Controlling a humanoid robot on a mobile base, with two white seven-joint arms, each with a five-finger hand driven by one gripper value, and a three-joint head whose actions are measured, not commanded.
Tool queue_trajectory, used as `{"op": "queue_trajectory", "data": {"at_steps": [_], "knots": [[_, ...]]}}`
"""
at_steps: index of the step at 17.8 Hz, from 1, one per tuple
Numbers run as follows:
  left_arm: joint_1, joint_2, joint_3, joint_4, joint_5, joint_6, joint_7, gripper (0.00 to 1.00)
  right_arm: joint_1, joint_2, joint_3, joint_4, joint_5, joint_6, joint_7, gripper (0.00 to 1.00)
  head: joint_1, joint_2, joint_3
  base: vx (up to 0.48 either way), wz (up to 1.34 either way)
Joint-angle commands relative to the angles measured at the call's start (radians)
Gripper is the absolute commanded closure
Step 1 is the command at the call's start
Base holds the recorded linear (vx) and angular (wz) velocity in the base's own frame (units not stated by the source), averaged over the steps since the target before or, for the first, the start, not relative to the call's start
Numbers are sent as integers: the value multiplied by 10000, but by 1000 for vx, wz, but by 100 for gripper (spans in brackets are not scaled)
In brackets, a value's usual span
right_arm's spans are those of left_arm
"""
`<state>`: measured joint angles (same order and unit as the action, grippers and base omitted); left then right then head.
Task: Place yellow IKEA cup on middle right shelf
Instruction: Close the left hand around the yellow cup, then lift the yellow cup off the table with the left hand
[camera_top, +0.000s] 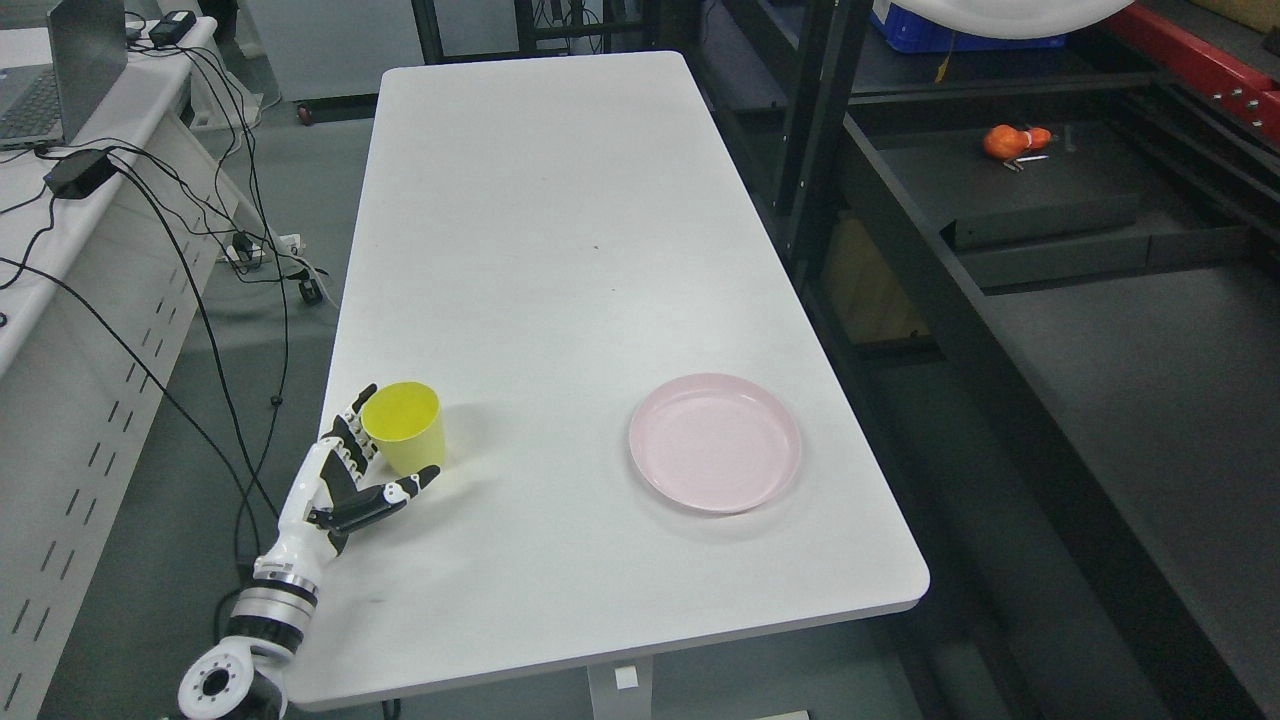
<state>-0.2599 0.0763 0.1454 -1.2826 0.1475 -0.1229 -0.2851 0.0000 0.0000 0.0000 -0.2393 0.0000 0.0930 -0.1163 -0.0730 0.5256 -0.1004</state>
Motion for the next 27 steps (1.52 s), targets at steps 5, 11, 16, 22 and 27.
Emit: {"op": "queue_trajectory", "data": {"at_steps": [5,11,16,22,27], "knots": [[-1250,81,-319,2285,-94,78,-2,3,138,-175,169,0,-245,6,-2,1,0,0,0,0,0],[-1926,-72,523,3437,-79,78,59,52,138,-175,169,0,-245,6,-2,1,0,1,0,0,0],[-1927,-588,1705,3195,90,-609,-32,100,138,-175,169,0,-245,6,-2,0,0,1,0,0,0],[-809,-588,1140,-1999,1651,122,-63,100,138,-175,169,0,-245,6,-2,1,0,1,0,0,0],[-393,-588,939,-3556,1839,278,-339,99,138,-175,169,0,-245,6,-2,1,0,1,0,-6,10]]}}
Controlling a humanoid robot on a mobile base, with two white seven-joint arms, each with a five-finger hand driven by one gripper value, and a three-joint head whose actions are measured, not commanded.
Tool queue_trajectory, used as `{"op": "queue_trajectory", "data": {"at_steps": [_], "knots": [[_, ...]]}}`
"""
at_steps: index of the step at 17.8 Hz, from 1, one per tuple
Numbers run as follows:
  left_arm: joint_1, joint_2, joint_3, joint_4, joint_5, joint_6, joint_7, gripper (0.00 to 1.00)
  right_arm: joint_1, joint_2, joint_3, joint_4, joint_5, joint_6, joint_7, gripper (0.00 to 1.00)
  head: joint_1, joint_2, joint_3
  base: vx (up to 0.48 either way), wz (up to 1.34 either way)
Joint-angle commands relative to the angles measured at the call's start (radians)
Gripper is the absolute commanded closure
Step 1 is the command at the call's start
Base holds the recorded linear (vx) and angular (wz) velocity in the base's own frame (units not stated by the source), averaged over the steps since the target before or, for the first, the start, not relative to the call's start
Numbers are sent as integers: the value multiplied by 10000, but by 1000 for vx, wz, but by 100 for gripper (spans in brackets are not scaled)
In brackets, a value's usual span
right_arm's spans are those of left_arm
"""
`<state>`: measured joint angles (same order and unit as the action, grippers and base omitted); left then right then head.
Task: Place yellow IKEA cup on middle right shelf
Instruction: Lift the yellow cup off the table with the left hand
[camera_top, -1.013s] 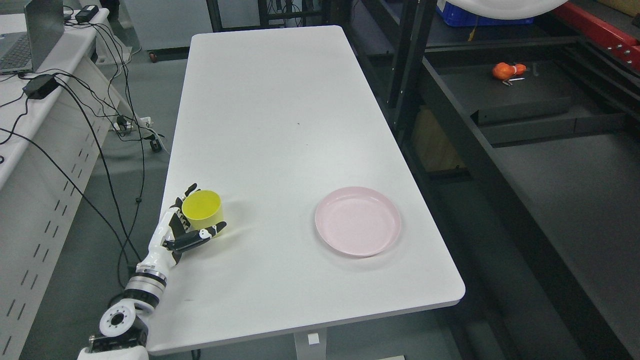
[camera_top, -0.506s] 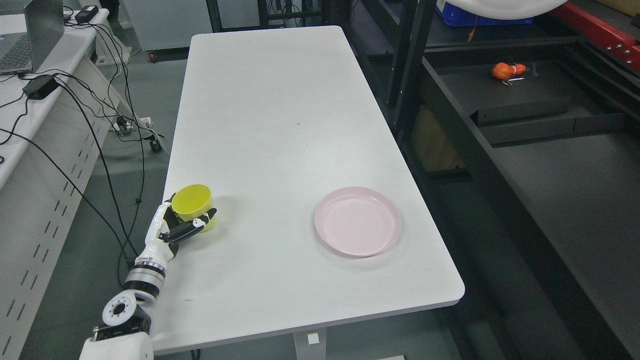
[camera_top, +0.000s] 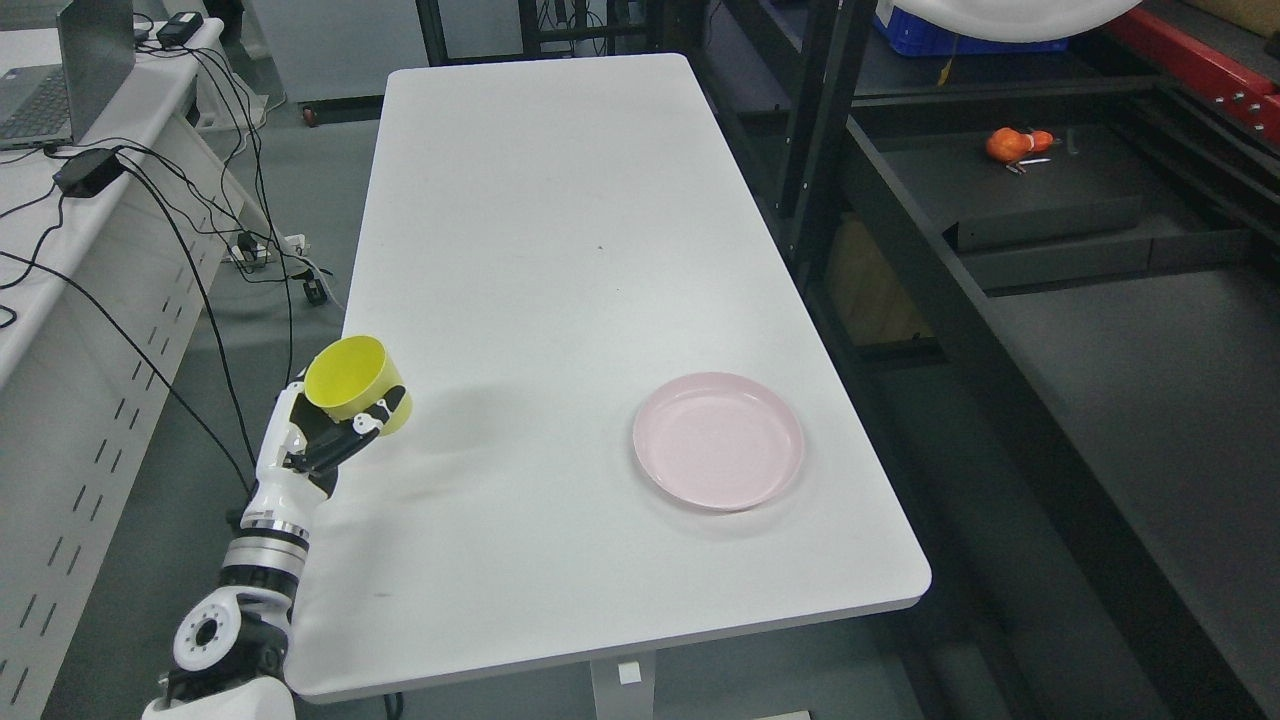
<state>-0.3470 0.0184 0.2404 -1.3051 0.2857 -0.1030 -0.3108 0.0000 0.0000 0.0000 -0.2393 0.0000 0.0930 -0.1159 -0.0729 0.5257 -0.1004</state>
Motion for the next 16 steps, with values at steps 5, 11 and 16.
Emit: {"op": "queue_trajectory", "data": {"at_steps": [5,11,16], "knots": [[846,-9,4,-3485,456,79,-67,99,139,-175,169,0,-245,6,-7,1,0,0,0,-70,1],[1077,-9,-11,-3730,456,94,-82,99,139,-175,169,0,-245,6,-7,1,0,0,0,-162,-122],[1154,-9,-119,-3777,456,94,-67,99,139,-175,169,0,-245,6,-7,1,0,0,0,-236,-330]]}}
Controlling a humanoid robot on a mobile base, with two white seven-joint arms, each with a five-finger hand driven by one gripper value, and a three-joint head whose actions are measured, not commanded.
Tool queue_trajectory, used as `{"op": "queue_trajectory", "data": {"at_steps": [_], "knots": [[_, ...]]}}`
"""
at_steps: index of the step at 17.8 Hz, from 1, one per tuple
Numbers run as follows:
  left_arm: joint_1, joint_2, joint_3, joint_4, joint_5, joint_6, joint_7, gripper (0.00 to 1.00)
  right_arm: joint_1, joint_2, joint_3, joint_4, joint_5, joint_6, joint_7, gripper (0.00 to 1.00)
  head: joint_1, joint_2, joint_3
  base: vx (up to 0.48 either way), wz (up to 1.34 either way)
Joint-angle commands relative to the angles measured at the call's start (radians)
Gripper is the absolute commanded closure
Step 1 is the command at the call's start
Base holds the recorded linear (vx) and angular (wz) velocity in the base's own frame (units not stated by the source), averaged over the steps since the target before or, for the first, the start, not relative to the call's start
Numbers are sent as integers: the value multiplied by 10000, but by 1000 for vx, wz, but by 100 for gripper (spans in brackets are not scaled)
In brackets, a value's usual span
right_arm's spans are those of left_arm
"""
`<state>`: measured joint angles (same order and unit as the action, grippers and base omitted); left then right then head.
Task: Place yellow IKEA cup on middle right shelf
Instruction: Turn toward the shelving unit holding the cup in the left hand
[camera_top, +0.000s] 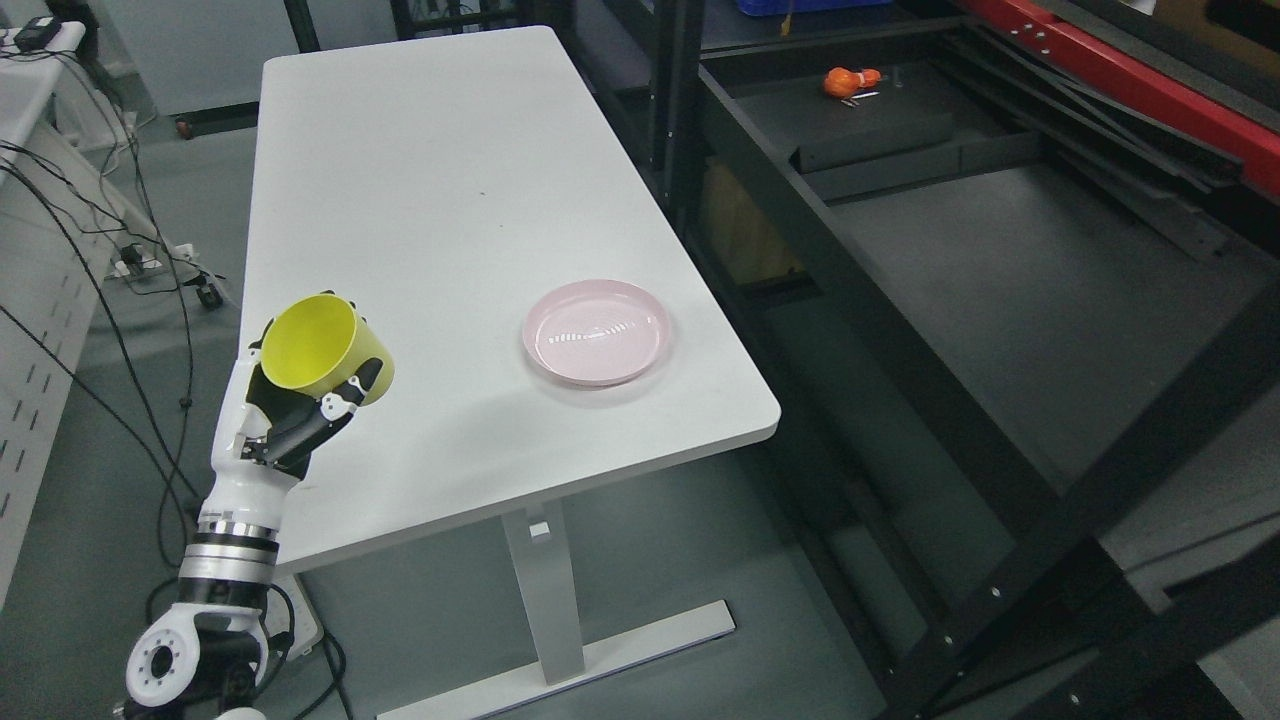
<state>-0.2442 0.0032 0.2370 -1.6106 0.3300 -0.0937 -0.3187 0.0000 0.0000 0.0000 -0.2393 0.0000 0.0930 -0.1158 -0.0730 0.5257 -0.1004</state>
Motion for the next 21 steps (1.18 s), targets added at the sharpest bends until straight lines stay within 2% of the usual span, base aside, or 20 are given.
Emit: {"op": "queue_trajectory", "data": {"at_steps": [1,11,21], "knots": [[141,142,-100,-722,13,1,11,99,138,-175,169,0,-245,6,-8,1,0,0,0,-271,-458],[233,142,-314,-706,-2,93,42,98,138,-175,169,0,-245,6,-8,1,0,0,0,-299,-636],[371,142,-820,-676,-2,109,42,98,138,-175,169,0,-245,6,-8,1,0,-3,0,-270,-960]]}}
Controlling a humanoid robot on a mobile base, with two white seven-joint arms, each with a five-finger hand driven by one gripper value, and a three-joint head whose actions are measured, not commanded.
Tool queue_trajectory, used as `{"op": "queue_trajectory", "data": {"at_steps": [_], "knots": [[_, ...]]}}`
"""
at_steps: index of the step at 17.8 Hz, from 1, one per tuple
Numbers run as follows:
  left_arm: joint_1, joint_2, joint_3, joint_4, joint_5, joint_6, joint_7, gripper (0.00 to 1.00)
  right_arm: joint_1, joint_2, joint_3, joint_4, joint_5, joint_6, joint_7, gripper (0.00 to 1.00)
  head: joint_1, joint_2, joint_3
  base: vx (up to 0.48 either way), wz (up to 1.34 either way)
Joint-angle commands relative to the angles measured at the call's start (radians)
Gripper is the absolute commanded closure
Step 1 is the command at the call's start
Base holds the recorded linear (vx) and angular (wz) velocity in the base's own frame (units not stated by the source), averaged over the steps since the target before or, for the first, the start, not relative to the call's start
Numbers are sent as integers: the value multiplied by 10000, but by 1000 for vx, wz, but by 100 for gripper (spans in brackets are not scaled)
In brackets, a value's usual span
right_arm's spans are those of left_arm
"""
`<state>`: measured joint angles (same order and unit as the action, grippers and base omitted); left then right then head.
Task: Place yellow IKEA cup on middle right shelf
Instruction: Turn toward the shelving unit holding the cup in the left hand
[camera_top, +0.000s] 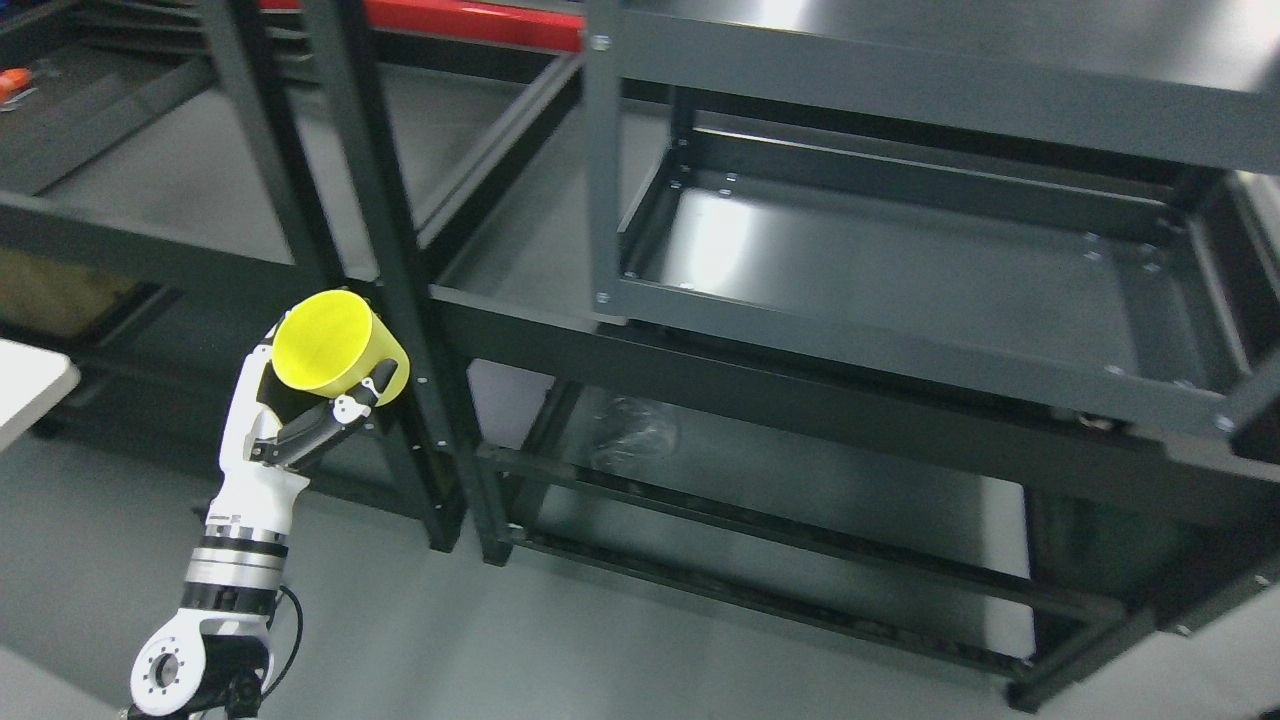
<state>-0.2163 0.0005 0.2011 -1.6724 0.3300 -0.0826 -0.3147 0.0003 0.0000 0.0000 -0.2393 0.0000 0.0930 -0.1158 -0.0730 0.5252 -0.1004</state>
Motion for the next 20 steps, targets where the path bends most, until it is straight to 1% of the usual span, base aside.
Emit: {"op": "queue_trajectory", "data": {"at_steps": [1,6,9,11,13,15,18,20], "knots": [[153,170,-628,-58,-1,-47,2,98,135,-175,169,0,-245,6,-8,1,0,0,0,-198,-945],[200,170,-1059,-74,-1,-124,2,98,135,-175,169,0,-245,6,-8,1,0,0,0,-185,-892],[139,170,-1517,-150,-1,-369,-13,98,135,-175,169,0,-245,6,-8,1,0,-3,0,-110,-505],[17,170,-1917,-211,-1,-554,-43,98,135,-175,169,0,-245,6,-8,0,0,-3,0,23,-33],[-152,170,-2667,-395,-1,-585,-104,98,135,-175,169,0,-245,6,-8,1,0,-4,0,77,263],[-245,170,-3463,-655,-1,-554,-105,98,135,-175,169,0,-245,6,-8,1,0,-4,0,141,317],[-260,170,-4187,-779,-1,-569,-105,98,135,-175,169,0,-245,6,-8,1,0,-3,0,164,105],[-549,170,-4753,-992,-1,-508,-120,98,135,-175,169,0,-245,6,-8,1,0,-4,0,192,-126]]}}
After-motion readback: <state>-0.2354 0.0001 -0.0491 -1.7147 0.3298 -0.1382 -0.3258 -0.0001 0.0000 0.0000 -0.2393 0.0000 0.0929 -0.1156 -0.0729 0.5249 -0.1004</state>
